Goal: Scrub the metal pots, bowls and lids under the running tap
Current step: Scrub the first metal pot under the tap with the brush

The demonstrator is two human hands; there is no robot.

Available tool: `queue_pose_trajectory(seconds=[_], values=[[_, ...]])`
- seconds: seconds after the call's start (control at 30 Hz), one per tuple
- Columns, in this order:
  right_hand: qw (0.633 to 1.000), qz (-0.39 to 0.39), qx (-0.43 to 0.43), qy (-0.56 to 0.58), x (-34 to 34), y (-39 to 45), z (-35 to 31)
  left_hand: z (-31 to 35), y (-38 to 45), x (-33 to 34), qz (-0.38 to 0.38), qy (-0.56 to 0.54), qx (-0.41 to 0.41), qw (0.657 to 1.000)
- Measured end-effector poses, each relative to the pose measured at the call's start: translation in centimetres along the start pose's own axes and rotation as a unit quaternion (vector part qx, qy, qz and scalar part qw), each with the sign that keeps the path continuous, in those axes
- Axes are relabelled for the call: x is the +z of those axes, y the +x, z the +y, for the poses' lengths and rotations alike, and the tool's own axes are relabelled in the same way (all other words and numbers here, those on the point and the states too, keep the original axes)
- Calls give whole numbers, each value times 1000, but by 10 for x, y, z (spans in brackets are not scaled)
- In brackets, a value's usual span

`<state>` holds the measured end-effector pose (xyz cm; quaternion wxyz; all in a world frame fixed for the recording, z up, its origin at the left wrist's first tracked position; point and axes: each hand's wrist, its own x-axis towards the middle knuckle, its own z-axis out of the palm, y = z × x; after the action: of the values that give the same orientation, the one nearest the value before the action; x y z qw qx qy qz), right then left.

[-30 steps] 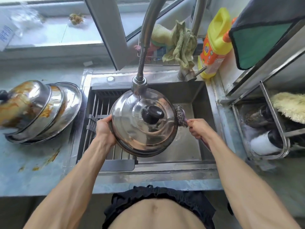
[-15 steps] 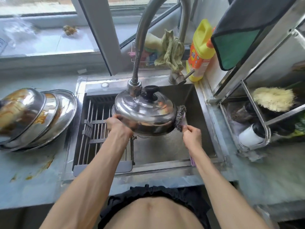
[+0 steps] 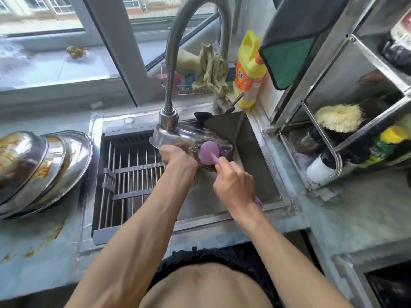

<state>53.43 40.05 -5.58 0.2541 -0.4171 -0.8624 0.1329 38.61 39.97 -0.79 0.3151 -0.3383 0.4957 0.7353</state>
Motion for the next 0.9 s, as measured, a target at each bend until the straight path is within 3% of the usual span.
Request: queue_pose_trajectory(seconds=[0.07,0.2,0.27,0.4,0.57,0.73,0.9], values=[[999,-20,-35,-22,-4,5,-8,2,2,-2,-2,44,0,999],[990,-128,40,-36,-17,26,7,11,20,-23,-40,97,26,994],[983,-176,10,-42,-20,29,9,14,33,-37,-33,131,52,989],[978,-197,-60,-3,-10,36,-25,22,47,-53,-57,207,76,974],[971,-235,3,-47,2,92,-35,43,64,-73,-125,258,35,958],[948,-293,-115,-55,7,78,-58,64,85,-84,-147,336,40,929],[951,-303,-6,-63,28,140,-39,58,95,-83,-164,344,21,924]])
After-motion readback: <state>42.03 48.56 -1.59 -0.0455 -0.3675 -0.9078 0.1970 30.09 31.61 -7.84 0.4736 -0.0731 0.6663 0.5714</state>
